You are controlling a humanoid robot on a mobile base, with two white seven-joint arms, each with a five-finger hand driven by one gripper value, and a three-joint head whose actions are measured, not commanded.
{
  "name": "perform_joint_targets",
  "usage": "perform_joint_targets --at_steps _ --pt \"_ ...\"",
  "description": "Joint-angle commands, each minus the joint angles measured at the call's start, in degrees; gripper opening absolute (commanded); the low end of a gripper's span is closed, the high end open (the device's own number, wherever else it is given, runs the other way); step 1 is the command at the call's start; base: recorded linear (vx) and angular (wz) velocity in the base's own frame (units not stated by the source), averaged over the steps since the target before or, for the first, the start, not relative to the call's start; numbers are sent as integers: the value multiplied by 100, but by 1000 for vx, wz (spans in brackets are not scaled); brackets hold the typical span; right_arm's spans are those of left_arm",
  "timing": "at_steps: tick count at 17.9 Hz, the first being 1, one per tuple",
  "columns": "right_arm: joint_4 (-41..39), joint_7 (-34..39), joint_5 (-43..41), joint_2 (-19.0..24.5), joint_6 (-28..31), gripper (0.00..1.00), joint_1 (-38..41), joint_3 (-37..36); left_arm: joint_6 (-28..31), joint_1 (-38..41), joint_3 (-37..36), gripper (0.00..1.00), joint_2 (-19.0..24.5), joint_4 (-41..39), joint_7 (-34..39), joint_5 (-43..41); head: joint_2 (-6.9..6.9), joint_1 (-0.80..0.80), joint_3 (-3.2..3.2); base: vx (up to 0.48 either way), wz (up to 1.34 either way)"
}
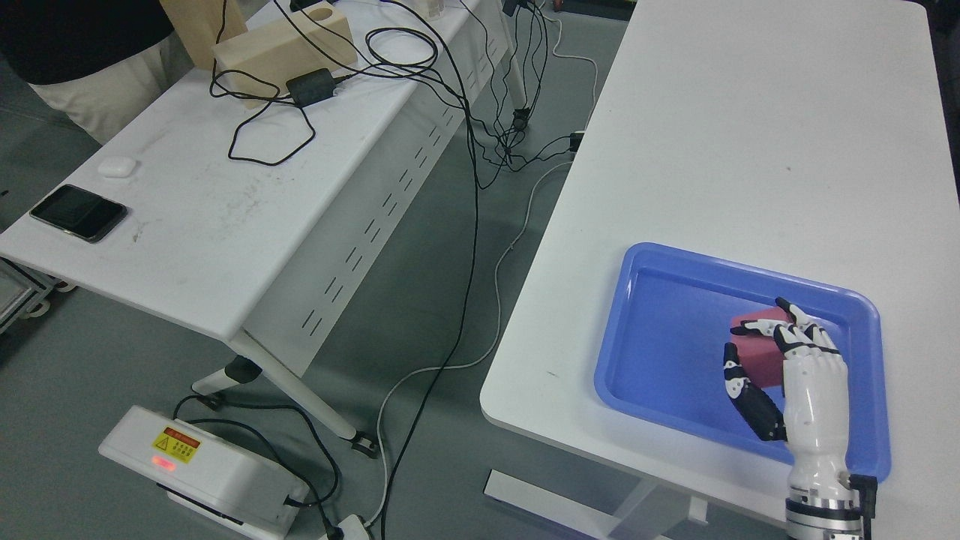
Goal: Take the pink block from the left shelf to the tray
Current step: 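Lower the right hand into the blue tray and open it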
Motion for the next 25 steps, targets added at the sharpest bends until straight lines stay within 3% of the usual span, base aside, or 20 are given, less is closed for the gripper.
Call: perform_joint_targets --at_steps 1,3,6,13,16,25 --pt "0 47 -18 84 -6 30 30 327 -1 0 0 100 100 -100 -1 44 0 0 0 42 4" --pt "0 99 -279 120 29 50 22 319 -1 -9 0 100 100 -100 -1 44 0 0 0 23 0" --pt "0 327 -860 129 38 61 22 292 -1 0 0 100 100 -100 -1 44 0 0 0 1 -5" --pt "0 398 -1089 138 91 76 22 248 -1 0 0 100 100 -100 -1 44 0 0 0 11 -3" --pt "0 416 -1677 138 91 99 4 248 -1 0 0 100 100 -100 -1 44 0 0 0 4 0" --pt "0 530 -3374 138 -138 100 -22 38 -1 0 0 100 100 -100 -1 44 0 0 0 -11 -10"
